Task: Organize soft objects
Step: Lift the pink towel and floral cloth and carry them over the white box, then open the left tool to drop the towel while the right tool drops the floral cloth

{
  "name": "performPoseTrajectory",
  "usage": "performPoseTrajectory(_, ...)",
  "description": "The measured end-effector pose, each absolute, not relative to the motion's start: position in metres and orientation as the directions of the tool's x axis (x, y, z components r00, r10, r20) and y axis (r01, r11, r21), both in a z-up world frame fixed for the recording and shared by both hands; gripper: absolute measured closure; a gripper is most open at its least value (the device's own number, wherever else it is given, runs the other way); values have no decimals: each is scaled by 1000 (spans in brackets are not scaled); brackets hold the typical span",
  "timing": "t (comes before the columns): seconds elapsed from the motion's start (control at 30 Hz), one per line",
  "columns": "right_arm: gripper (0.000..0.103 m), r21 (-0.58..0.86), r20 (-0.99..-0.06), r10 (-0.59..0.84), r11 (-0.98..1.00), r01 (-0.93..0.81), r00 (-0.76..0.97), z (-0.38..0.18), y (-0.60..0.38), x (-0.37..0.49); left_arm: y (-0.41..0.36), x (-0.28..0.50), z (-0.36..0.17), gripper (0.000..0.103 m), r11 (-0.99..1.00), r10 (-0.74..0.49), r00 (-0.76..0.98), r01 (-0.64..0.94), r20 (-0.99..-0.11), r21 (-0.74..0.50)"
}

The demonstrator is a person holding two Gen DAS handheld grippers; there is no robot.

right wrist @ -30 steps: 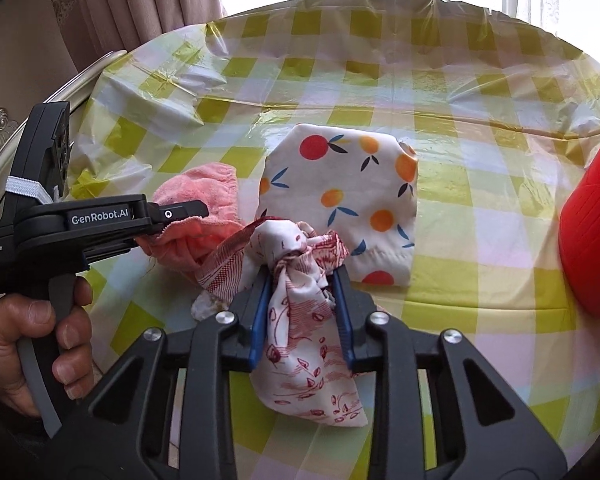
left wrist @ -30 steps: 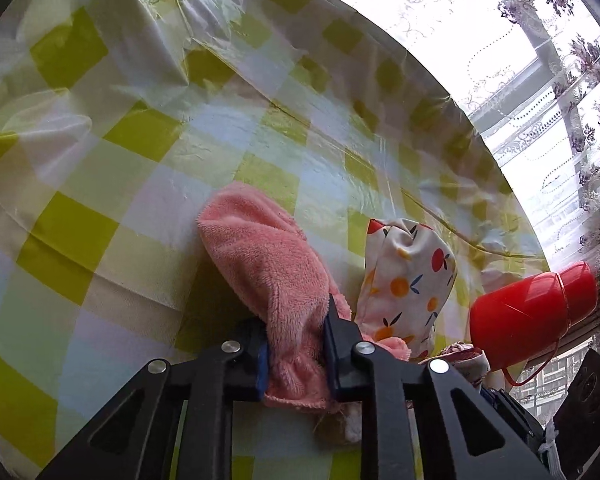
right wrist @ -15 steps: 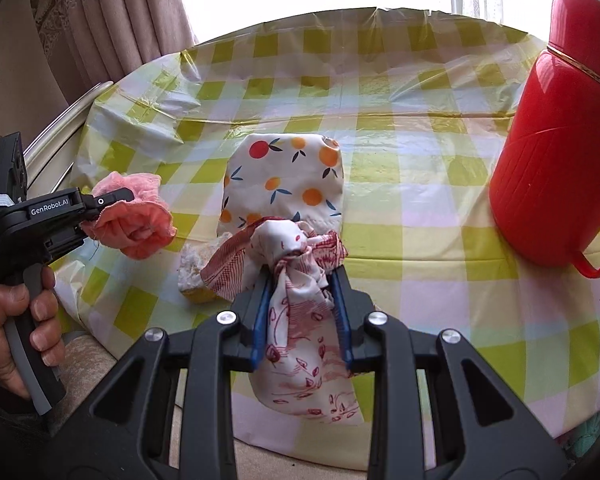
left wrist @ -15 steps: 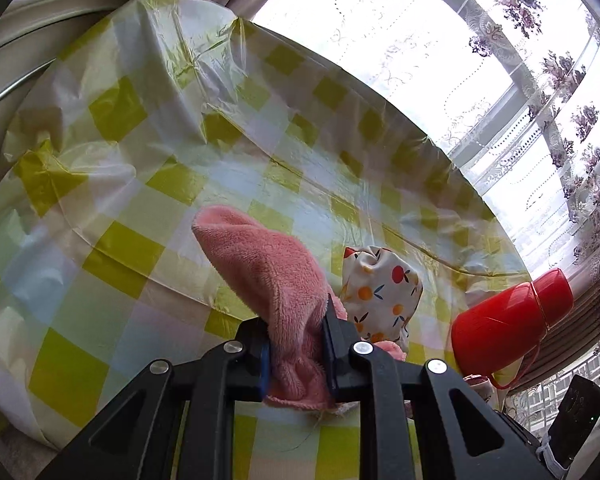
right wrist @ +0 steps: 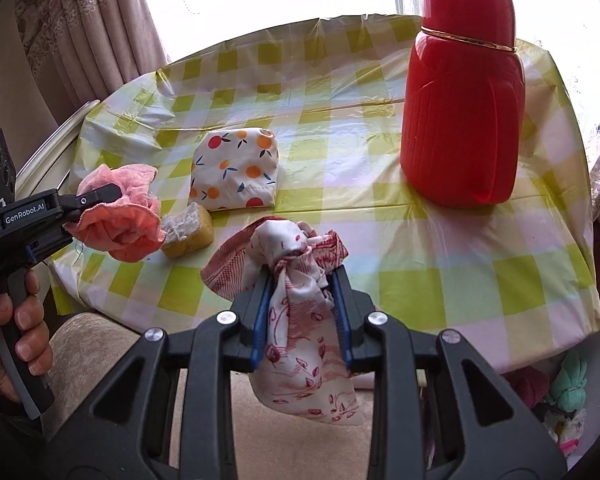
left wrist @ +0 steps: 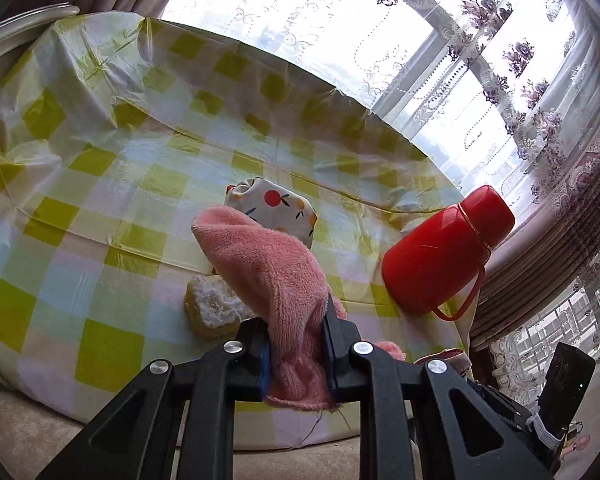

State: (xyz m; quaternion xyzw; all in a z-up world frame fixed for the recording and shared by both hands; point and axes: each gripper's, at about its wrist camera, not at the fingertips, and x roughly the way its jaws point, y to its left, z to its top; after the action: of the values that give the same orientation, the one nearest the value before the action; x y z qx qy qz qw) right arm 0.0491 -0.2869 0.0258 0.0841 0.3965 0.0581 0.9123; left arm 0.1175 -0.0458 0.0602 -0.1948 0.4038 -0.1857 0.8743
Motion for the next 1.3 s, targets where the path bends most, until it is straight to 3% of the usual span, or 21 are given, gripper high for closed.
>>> performPoseTrajectory(0.5, 71, 135, -726, -56, 966, 222, 685, 37, -418, -42, -182, 66, 78, 82, 767, -635, 434, 452, -639, -455)
performPoseTrajectory(1.07, 71, 109, -736, -274, 855, 507, 619, 34, -537, -119, -332, -9, 83, 82, 571, -705, 181, 719, -685, -397)
performPoseTrajectory(1.13, 70, 103, -735, -293, 843, 527, 612, 36, -545, -124, -345, -15, 83, 75, 537, -717, 145, 738, -682, -408)
performPoseTrajectory(1.2, 66, 90, -733, -315, 834, 544, 603, 38, -551, -127, -358, -21, 82, 49, 508, -713, 107, 759, -693, -407)
performPoseTrajectory(1.3, 54, 85, -728, -333, 824, 561, 599, 41, -558, -133, -363, -24, 80, 43, 504, -708, 98, 764, -699, -403)
